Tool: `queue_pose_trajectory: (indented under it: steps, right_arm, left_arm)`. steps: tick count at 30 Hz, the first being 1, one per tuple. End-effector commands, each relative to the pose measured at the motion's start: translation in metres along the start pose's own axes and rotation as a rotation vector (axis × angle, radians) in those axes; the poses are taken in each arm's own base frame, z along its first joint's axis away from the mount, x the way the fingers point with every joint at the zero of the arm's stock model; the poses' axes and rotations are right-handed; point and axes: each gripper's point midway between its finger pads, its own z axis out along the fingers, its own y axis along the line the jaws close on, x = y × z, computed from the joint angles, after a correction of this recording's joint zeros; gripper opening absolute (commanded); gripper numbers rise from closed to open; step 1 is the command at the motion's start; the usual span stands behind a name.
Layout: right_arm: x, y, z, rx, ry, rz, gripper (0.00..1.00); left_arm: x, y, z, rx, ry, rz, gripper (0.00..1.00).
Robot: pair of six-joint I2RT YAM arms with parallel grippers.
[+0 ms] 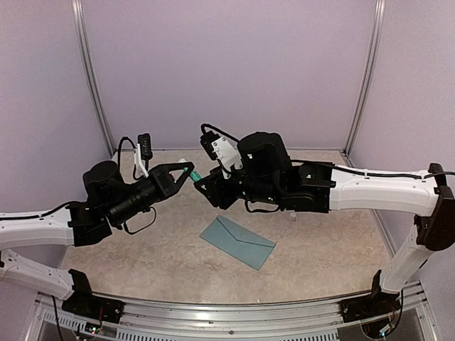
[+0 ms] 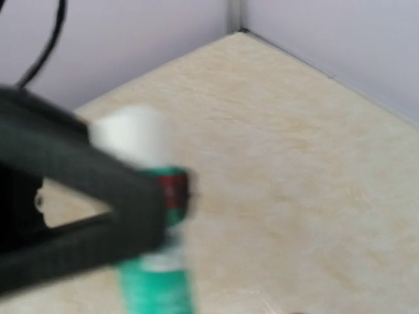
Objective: Place the letter into the envelope and seal it
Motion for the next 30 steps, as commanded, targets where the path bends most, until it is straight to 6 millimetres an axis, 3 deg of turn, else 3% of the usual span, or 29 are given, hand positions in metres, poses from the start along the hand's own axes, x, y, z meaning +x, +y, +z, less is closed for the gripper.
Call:
queue_pose_trajectory:
  steps: [1, 5, 11, 15, 21, 30]
  right_arm:
    - [-0.036, 0.001, -0.042, -0.301, -0.156, 0.1, 0.63]
    - [-0.029, 0.007, -0.07, -0.587, -0.185, 0.17, 0.78]
    - [-0.023, 0.034, -0.096, -0.848, -0.196, 0.187, 0.83]
    - [-0.022, 0.04, -0.097, -0.893, -0.185, 0.184, 0.78]
    - [-0.021, 0.053, -0.099, -0.963, -0.162, 0.173, 0.61]
    - [-0.019, 0.055, -0.091, -0.956, -0.148, 0.182, 0.52]
  left_arm:
    - [-0.013, -0.029, -0.009, 0.139, 0.001, 0.005, 0.0]
    - [-0.011, -0.061, -0.019, 0.319, 0.043, 0.064, 0.0]
    - [-0.007, -0.098, -0.039, 0.532, 0.083, 0.131, 0.0]
    - [-0.003, -0.108, -0.044, 0.585, 0.108, 0.152, 0.0]
    - [-0.001, -0.111, -0.045, 0.603, 0.116, 0.16, 0.0]
    - [0.003, -0.111, -0.044, 0.603, 0.124, 0.163, 0.0]
